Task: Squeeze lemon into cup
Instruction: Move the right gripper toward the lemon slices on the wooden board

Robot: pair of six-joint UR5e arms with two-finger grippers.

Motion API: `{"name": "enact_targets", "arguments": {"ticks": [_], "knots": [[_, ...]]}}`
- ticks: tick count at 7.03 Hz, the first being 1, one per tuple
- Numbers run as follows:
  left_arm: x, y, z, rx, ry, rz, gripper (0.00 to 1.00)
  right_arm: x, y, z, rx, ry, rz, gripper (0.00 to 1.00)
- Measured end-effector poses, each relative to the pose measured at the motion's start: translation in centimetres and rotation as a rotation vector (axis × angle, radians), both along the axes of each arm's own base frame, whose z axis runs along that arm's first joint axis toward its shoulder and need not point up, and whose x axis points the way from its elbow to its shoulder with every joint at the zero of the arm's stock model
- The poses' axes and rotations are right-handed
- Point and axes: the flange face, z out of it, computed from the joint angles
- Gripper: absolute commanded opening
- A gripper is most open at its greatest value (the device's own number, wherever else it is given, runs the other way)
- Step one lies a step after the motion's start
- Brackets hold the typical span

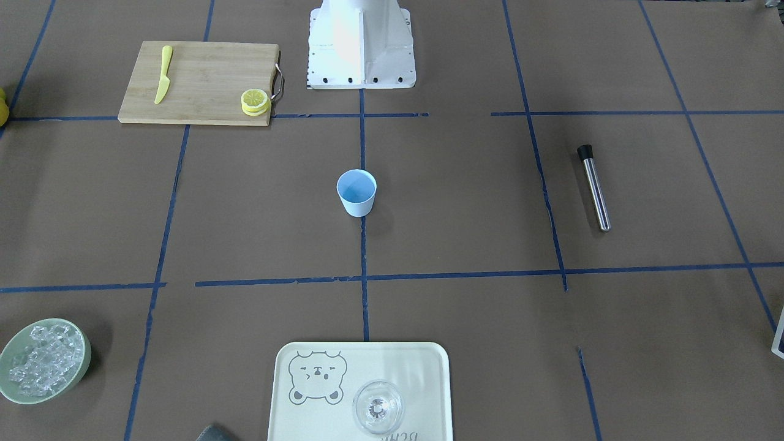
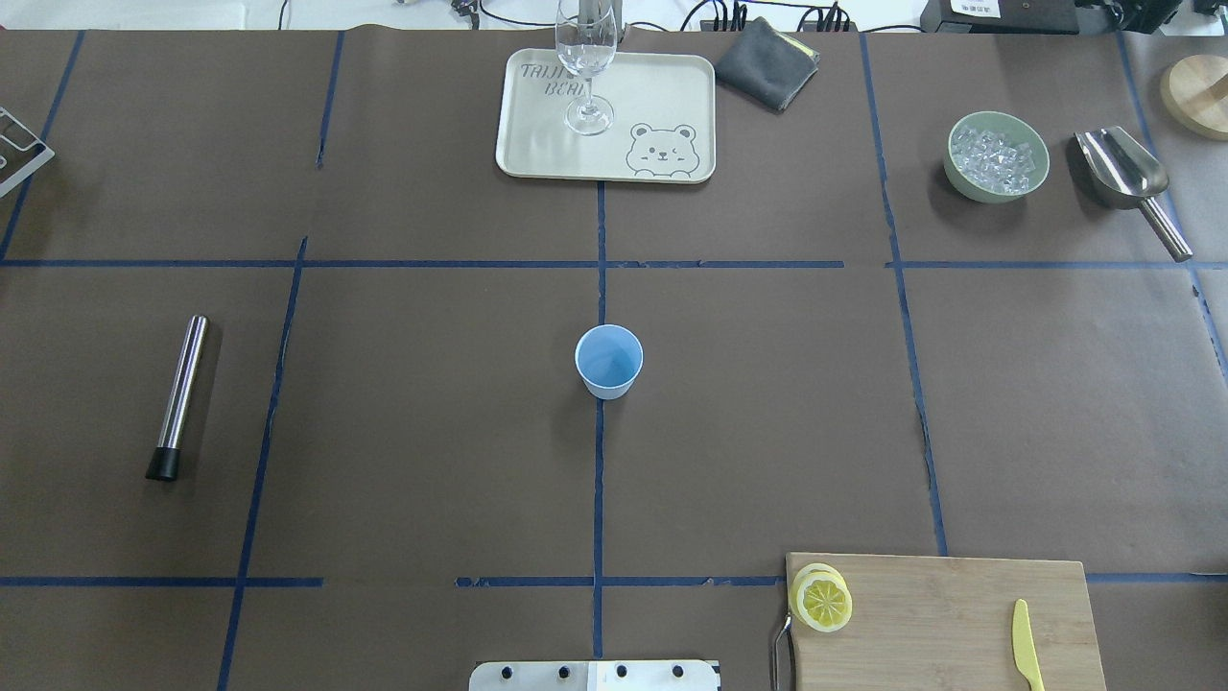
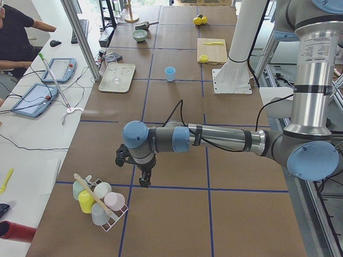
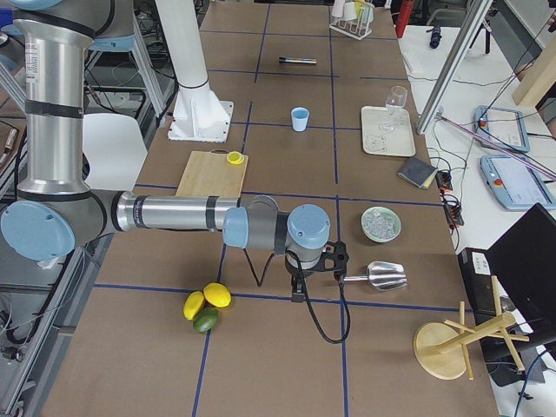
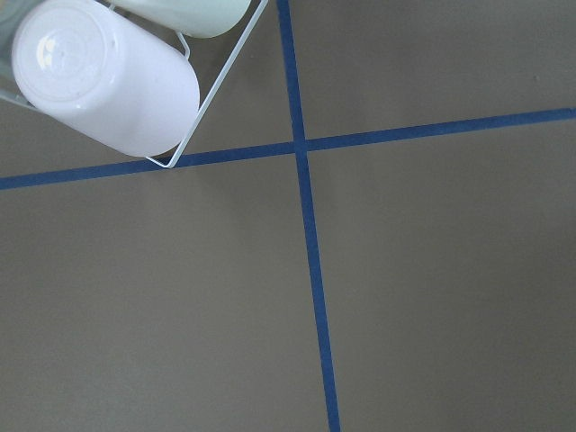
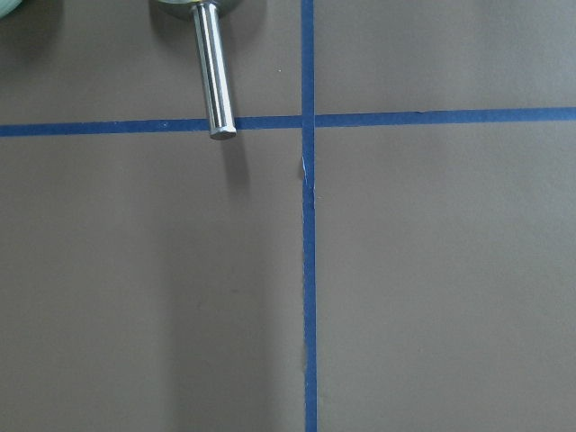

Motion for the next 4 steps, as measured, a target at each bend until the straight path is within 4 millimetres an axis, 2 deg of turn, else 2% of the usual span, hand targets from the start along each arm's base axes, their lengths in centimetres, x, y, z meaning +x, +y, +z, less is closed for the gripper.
{"name": "enact_targets", "arguments": {"ticks": [2, 4], "knots": [[0.0, -0.3, -0.4, 0.008, 0.001, -0.001, 1.0, 0.0, -0.3, -0.3, 0.0, 0.0, 0.004, 1.0], [0.1, -0.8, -1.9, 0.038, 0.001, 0.001, 1.0, -0.3, -1.8, -2.5, 0.032, 0.0, 0.01, 1.0]]}}
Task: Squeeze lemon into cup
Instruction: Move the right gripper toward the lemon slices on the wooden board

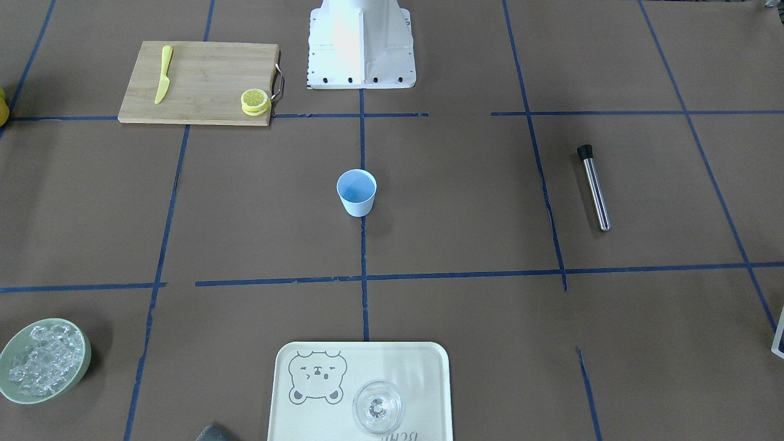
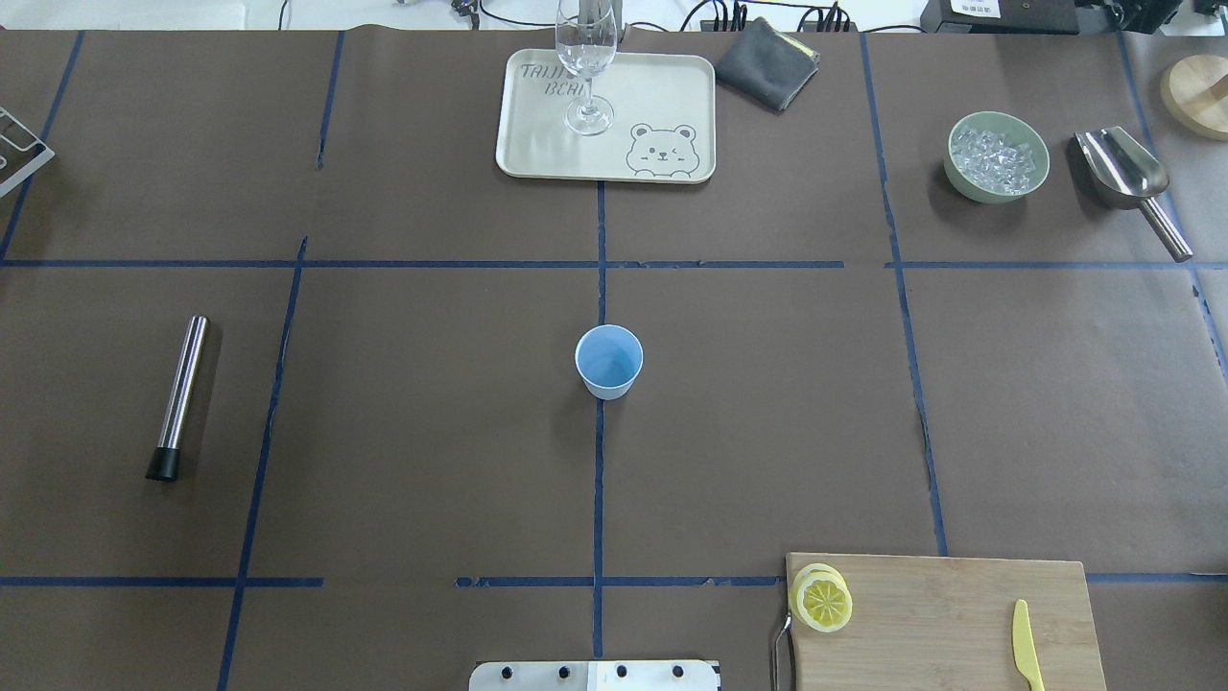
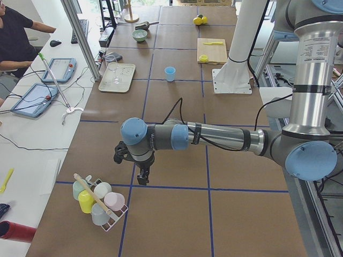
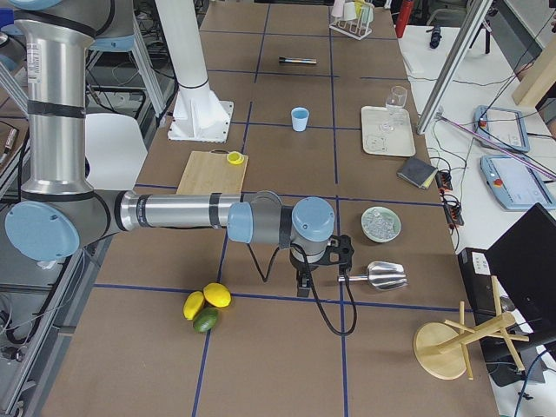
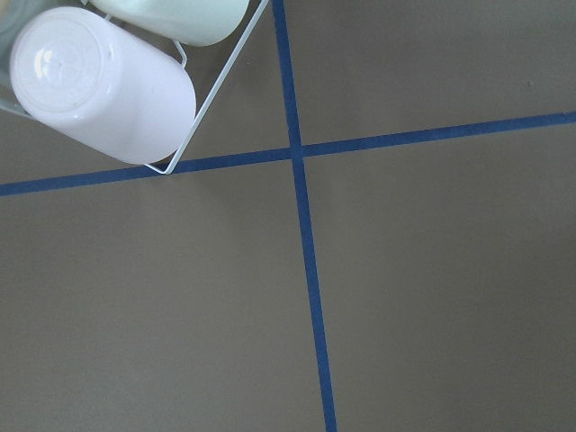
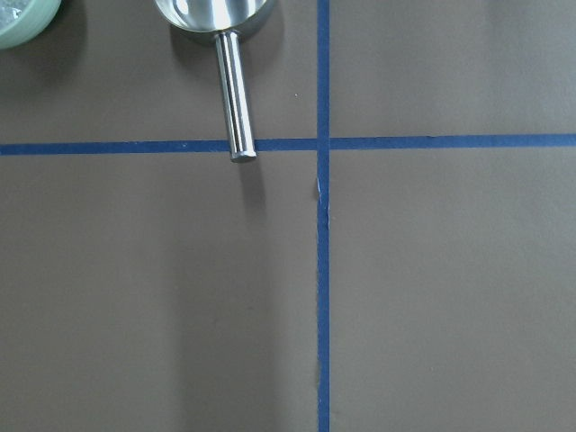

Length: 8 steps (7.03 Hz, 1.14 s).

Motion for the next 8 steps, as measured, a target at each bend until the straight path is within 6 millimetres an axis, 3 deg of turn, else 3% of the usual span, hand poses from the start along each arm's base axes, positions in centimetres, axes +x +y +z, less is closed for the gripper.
{"name": "enact_targets", "arguments": {"ticks": [2, 3, 4, 6, 8], "knots": [[0.2, -1.5, -4.3, 0.064, 0.003, -0.019, 1.0, -1.4, -2.7, -3.5, 0.02, -0.046, 0.012, 1.0], [0.5, -2.8, -6.8, 0.08, 0.008, -0.044, 1.0, -3.6, -3.3, -6.1, 0.018, -0.098, 0.012, 1.0], [1.5, -3.7, -8.7, 0.092, 0.013, -0.052, 1.0, -6.4, -3.3, -9.6, 0.019, -0.102, 0.024, 1.0], [5.2, -5.1, -11.4, 0.108, 0.032, -0.069, 1.0, -14.5, -1.8, -16.9, -0.016, -0.062, 0.099, 1.0], [8.9, -5.5, -12.8, 0.117, 0.057, -0.088, 1.0, -22.9, 1.4, -21.5, -0.055, -0.049, 0.13, 1.0]]}}
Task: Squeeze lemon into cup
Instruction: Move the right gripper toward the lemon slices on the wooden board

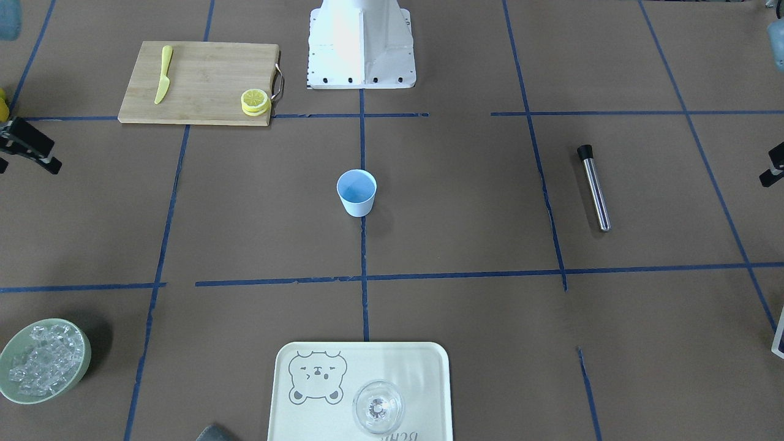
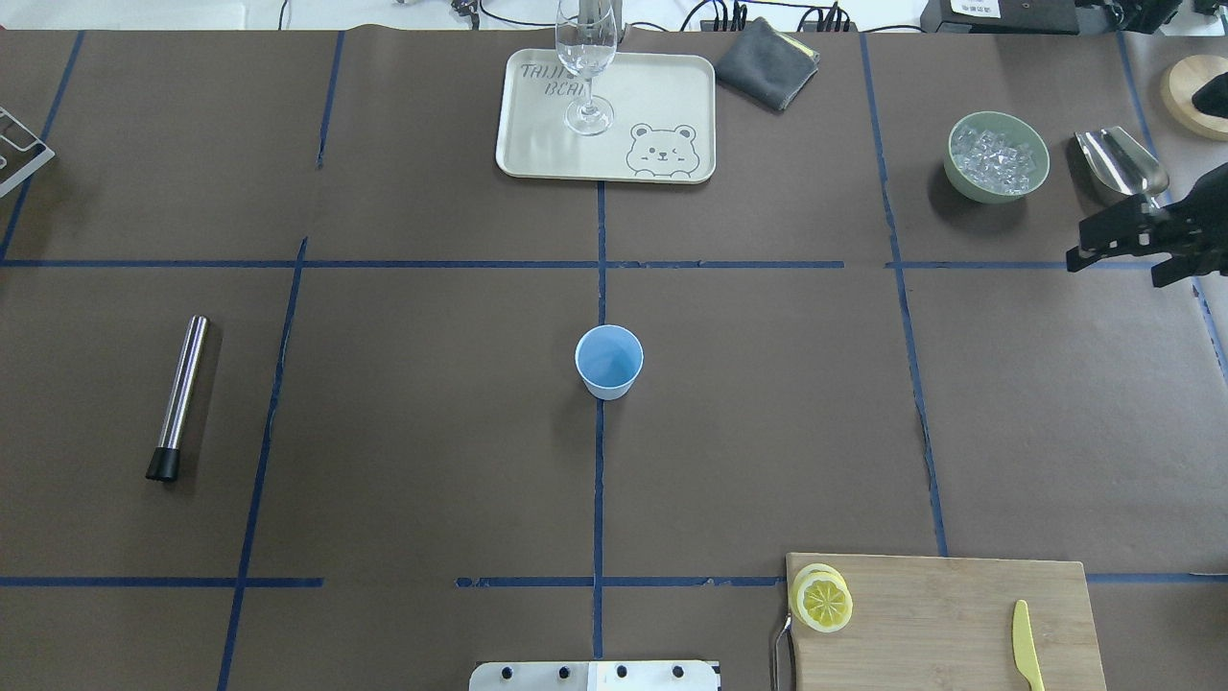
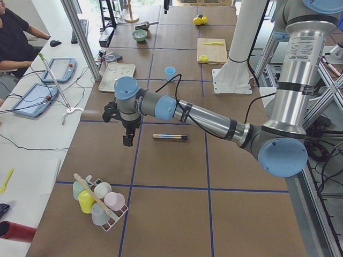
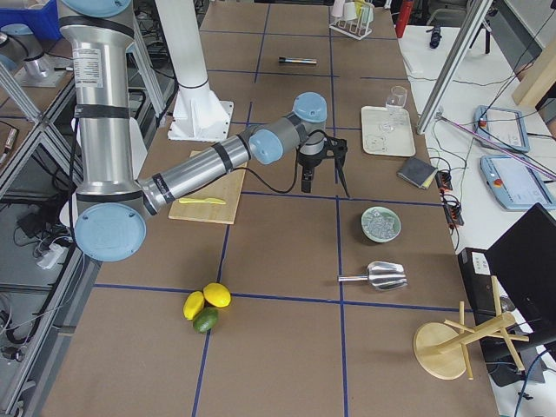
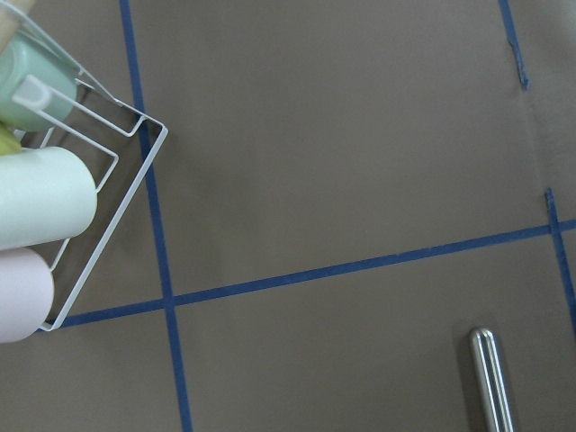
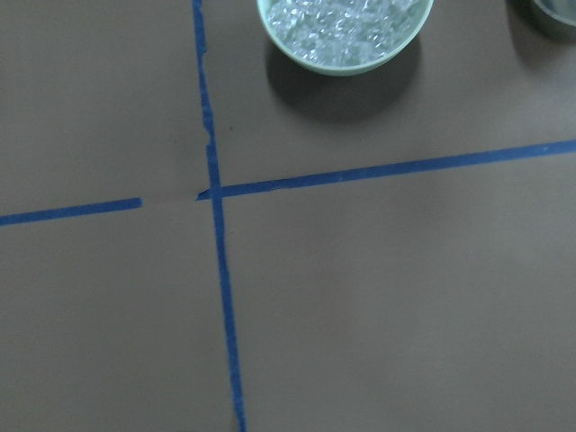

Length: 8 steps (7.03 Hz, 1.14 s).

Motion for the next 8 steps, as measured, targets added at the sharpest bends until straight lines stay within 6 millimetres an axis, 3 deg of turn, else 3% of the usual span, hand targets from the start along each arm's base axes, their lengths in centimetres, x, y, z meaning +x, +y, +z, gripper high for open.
{"name": "enact_targets", "arguments": {"ticks": [2, 4, 6, 8], "knots": [[3.7, -0.2, -1.4, -0.009, 0.028, -0.011, 1.0, -6.3, 4.8, -2.9, -0.016, -0.031, 0.017, 1.0], [7.0, 0.1, -2.3, -0.029, 0.054, -0.017, 1.0, -13.2, 11.0, -4.8, -0.014, -0.03, 0.055, 1.0], [10.8, 0.7, -3.4, -0.054, 0.086, -0.021, 1.0, -19.2, 16.8, -5.6, 0.002, -0.006, 0.078, 1.0], [14.5, 1.2, -4.6, -0.072, 0.102, -0.027, 1.0, -23.3, 22.0, -5.7, 0.026, 0.005, 0.079, 1.0]]}}
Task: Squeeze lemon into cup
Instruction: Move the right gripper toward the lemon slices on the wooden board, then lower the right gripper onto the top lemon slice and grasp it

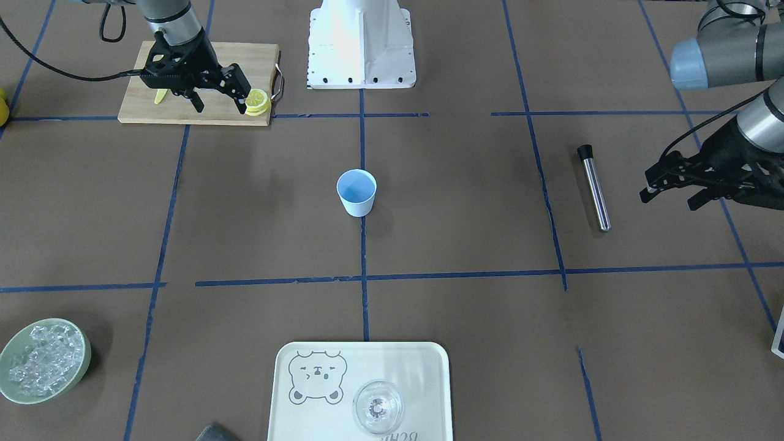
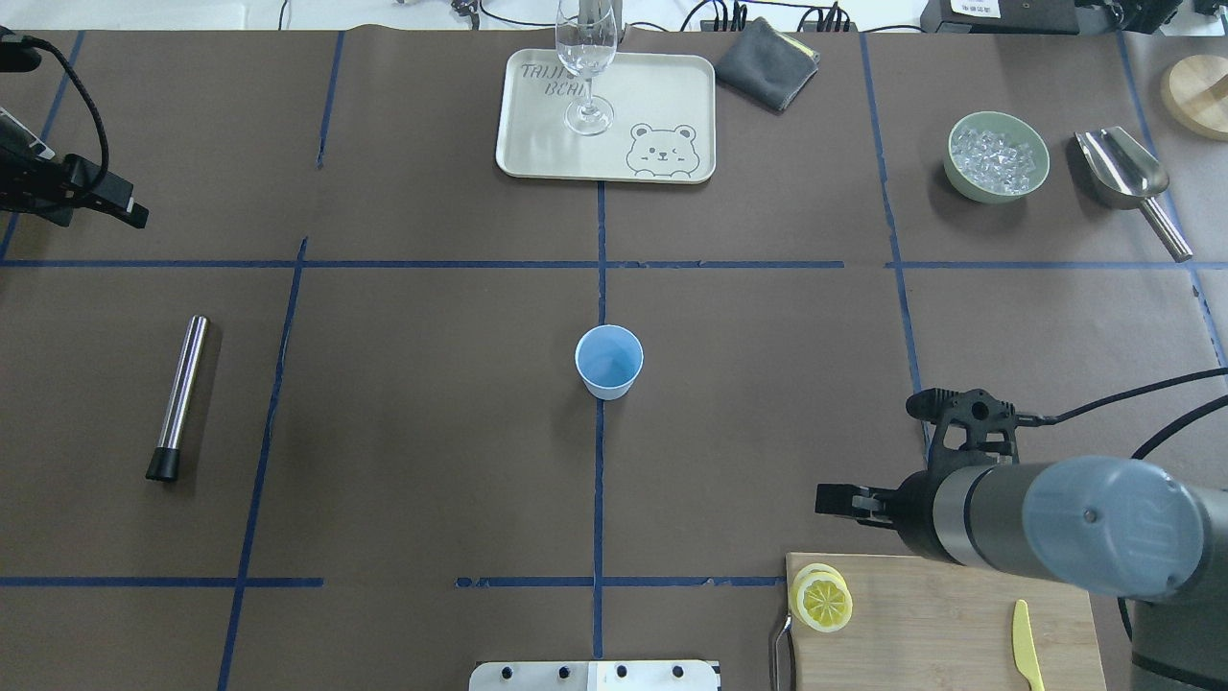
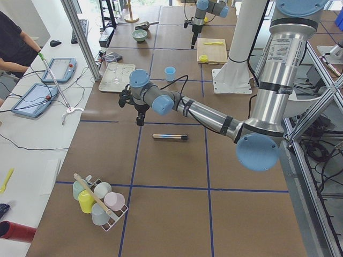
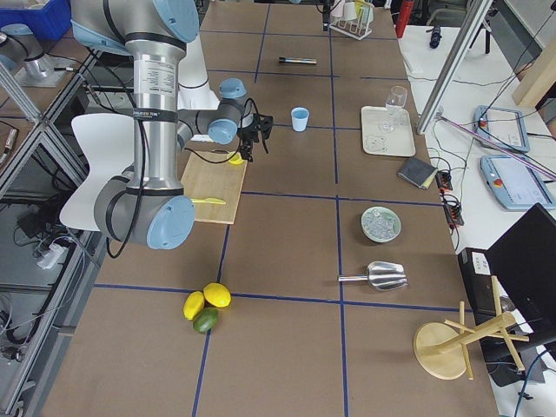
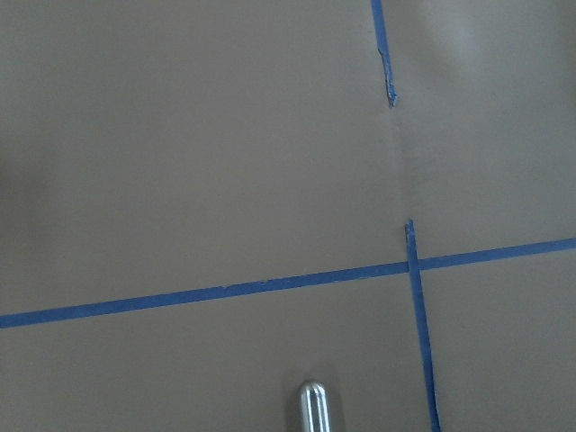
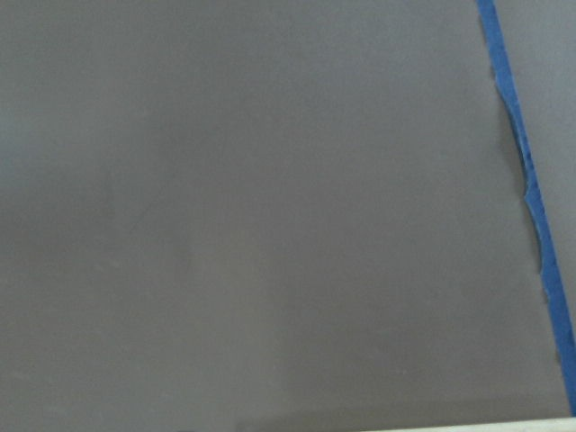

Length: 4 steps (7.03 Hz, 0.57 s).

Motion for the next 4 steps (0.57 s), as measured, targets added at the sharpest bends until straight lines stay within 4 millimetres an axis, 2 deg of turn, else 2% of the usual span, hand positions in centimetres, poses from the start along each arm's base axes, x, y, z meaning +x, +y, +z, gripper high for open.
{"name": "enact_targets", "arguments": {"ticks": [2, 4], "knots": [[2.7, 0.5, -0.8, -0.012, 0.007, -0.008, 1.0, -3.3, 4.0, 0.6, 0.034, 0.018, -0.017, 1.0], [3.6, 0.6, -1.3, -0.018, 0.011, -0.012, 1.0, -6.2, 6.4, 1.6, 0.046, 0.037, -0.044, 1.0]]}}
